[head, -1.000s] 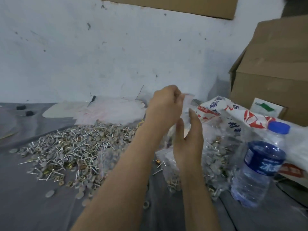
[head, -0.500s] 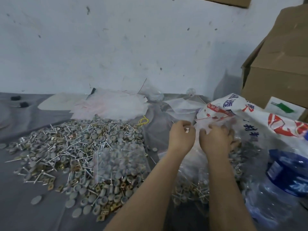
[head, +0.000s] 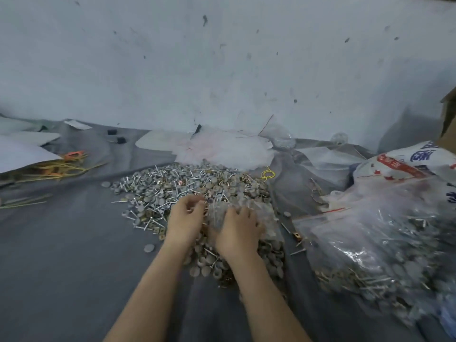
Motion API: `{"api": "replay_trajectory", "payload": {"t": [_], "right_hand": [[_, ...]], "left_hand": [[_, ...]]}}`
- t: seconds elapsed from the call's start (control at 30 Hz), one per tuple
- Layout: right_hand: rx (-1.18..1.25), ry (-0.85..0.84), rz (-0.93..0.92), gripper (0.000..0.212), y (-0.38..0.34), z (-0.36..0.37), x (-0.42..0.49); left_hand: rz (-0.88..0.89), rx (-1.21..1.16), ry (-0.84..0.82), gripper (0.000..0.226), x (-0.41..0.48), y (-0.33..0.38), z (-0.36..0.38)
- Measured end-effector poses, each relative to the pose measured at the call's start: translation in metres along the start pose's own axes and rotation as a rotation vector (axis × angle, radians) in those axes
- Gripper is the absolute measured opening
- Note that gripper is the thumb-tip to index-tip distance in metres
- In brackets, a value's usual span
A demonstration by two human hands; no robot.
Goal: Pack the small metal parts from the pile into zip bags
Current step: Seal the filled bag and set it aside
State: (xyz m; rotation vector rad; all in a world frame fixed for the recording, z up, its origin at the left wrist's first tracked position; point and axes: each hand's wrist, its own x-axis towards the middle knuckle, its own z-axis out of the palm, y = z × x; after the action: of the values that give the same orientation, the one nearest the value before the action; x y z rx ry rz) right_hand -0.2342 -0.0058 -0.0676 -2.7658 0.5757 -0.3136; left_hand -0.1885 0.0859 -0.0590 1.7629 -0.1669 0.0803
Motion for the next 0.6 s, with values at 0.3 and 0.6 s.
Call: {"api": "replay_trajectory", "payload": {"t": [0.3,0.6], "right_hand": [[0.206,0.256,-0.015,0.033,-0.006,-0.003,0.003],[0.046,0.106,-0.009,0.024,-0.008,0.019,0.007]], "left_hand": [[0.037,-0.024,0.017,0.013,-0.008,-0.031,-0.037],[0.040,-0.138,0.059,0.013,-0.003,-0.041,-0.018]]}}
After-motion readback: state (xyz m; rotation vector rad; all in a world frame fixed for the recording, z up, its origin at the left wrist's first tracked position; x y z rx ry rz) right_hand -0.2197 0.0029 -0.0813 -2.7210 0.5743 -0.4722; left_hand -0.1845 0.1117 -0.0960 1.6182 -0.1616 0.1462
